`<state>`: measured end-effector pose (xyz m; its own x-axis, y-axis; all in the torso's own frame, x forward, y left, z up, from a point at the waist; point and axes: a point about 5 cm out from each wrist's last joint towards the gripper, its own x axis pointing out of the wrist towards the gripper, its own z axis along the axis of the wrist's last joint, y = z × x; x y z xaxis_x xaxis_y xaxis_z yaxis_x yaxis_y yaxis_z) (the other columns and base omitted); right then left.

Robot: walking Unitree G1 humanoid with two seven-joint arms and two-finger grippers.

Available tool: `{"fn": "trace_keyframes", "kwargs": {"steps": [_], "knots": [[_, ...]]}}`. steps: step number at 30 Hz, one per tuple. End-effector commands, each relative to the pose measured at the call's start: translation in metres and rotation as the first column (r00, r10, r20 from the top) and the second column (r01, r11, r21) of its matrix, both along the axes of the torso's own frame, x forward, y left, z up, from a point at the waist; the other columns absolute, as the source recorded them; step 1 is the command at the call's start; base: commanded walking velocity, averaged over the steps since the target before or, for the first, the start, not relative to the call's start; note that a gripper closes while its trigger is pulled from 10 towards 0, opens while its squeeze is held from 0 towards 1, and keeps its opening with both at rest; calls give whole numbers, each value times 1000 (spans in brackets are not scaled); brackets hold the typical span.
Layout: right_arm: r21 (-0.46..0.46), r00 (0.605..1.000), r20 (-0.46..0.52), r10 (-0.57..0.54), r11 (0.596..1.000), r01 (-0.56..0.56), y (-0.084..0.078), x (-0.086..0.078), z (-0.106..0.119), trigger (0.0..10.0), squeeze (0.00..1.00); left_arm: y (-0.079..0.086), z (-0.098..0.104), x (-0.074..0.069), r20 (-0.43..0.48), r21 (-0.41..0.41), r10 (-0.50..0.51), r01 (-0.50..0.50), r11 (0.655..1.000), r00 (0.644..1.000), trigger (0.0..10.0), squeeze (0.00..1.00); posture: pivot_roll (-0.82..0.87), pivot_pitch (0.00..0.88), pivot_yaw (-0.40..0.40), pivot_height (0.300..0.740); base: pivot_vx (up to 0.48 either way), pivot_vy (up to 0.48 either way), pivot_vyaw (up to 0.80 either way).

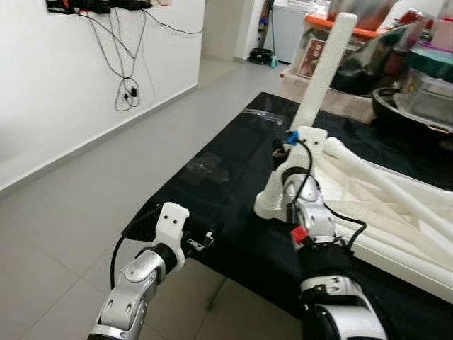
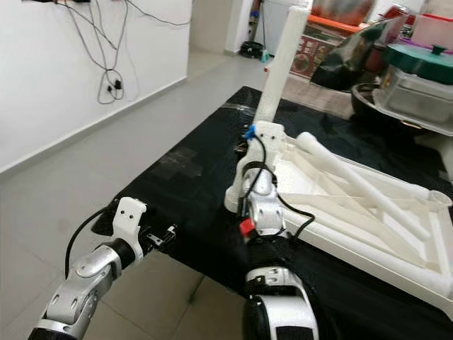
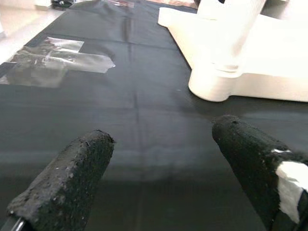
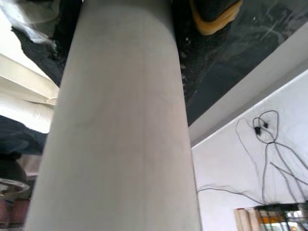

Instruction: Building children table

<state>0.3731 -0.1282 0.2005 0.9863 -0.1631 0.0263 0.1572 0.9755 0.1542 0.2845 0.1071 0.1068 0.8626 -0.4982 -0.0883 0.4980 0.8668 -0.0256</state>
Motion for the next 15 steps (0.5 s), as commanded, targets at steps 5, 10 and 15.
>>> {"fn": "trace_keyframes", "kwargs": {"steps": [5,10,15], "knots": [[18,998,-66,-23,1000,24,3,-4,-10,0,0,-3,-2,-2,-15,-7,-4,4,1000,1000,10000,0,26,0,-165,740,0,0,0],[27,996,-18,82,996,-82,10,-1,-4,10000,1000,-7,-3,-2,-17,-14,-6,6,1000,1000,10000,0,22,0,-165,740,0,0,0],[-44,920,130,369,929,-366,0,2,20,10000,0,-2,-1,0,-12,-10,-2,1,1000,1000,10000,0,21,0,-158,740,0,0,0]]}}
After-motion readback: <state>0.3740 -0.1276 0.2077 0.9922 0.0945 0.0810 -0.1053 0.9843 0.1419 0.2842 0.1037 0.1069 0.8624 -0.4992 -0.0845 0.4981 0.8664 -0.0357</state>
